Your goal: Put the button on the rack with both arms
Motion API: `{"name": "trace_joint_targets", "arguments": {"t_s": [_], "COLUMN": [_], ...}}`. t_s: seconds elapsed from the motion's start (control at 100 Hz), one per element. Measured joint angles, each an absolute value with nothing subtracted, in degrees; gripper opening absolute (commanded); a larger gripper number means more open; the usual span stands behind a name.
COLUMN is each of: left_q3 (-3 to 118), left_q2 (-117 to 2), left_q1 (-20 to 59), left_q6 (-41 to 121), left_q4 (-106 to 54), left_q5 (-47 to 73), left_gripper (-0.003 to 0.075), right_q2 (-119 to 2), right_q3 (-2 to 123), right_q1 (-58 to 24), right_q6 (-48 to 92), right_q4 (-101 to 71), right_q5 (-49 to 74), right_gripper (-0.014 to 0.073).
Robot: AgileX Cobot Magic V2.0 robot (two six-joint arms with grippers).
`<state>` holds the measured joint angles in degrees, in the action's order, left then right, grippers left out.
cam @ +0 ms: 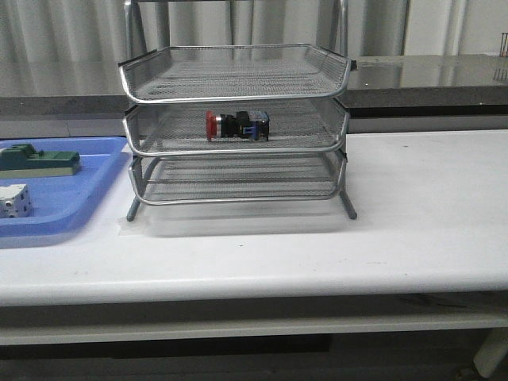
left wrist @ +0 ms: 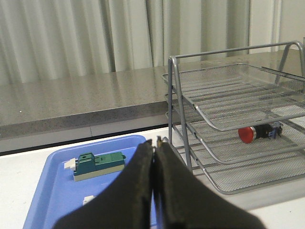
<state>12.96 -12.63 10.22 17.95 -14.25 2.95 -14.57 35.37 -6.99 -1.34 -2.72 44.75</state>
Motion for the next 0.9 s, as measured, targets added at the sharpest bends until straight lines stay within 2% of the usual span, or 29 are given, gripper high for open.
{"name": "trace_joint_targets", "arguments": {"t_s": [0.6,0.9], "left_q3": [12.96,12.96], "left_q2": [-12.63,-12.63], "left_q1": [10.22,10.22], "left_q6": [17.95,17.95], "left_q4": [-14.25,-14.25], "left_q5": [2.95,2.95], "left_gripper": [-0.0021,-0.0021], "right_q2": [-14.57,-11.27], "right_q3": [34.55,24.98], "right_q1": [-6.99,-6.99], "right_q6": [-1.40,-1.49], "right_q4": [-2.60,-0.50], "right_q5": [44.42,32.69], "right_gripper": [-0.0057,-0.0057]}}
